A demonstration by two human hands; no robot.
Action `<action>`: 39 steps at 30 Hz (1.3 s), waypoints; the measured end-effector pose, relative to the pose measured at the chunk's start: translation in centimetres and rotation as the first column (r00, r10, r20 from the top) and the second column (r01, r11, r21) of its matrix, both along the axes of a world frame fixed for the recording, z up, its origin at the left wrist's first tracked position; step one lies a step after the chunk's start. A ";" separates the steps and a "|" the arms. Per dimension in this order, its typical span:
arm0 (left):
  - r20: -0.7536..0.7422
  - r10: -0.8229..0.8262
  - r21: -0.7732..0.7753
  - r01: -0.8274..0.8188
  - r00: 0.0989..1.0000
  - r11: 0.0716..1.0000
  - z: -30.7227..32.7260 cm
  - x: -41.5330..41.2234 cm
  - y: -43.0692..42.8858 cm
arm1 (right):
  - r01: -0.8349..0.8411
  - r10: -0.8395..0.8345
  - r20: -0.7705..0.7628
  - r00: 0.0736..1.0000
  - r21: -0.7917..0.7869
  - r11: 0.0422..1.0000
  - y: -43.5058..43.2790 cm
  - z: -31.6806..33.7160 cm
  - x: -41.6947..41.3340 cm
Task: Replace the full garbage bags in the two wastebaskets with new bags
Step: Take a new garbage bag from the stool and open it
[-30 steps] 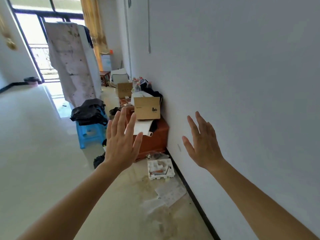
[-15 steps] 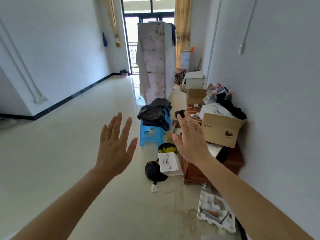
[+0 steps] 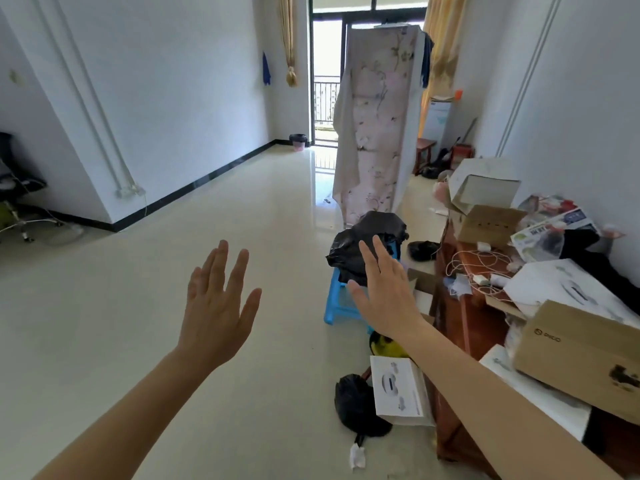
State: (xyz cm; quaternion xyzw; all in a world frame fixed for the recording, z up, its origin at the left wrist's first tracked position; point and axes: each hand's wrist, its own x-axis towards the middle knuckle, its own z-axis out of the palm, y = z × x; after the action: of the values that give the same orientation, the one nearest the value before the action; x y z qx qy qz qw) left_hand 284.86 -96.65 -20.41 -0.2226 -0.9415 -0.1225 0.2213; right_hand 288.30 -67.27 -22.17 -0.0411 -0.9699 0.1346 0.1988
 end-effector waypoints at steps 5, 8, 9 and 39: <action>0.040 -0.119 -0.047 0.121 0.992 0.992 -0.5 -13.5 5.9 | 0.099 -0.099 0.021 0.995 -0.003 0.995 5.0 -0.8 -10.4; 0.045 -0.180 -0.067 0.183 0.983 0.981 -2.0 -21.4 10.0 | 0.139 -0.142 0.057 0.988 0.051 0.989 8.2 -2.6 -16.7; 0.049 -0.199 -0.075 0.203 0.979 0.976 -2.7 -24.4 11.5 | 0.150 -0.153 0.064 0.986 0.057 0.987 9.3 -3.4 -19.2; 0.651 -0.388 -0.162 0.618 0.653 0.769 -24.4 -93.2 45.5 | 0.730 -0.527 0.671 0.521 -0.031 0.683 34.7 -23.4 -73.6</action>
State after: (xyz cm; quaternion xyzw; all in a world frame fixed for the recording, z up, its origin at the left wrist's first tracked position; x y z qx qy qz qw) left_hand 191.69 -51.13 -44.82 -0.4683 -0.8653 -0.0624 -0.1677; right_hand 214.72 -32.54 -45.60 -0.4653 -0.8604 0.1812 -0.1012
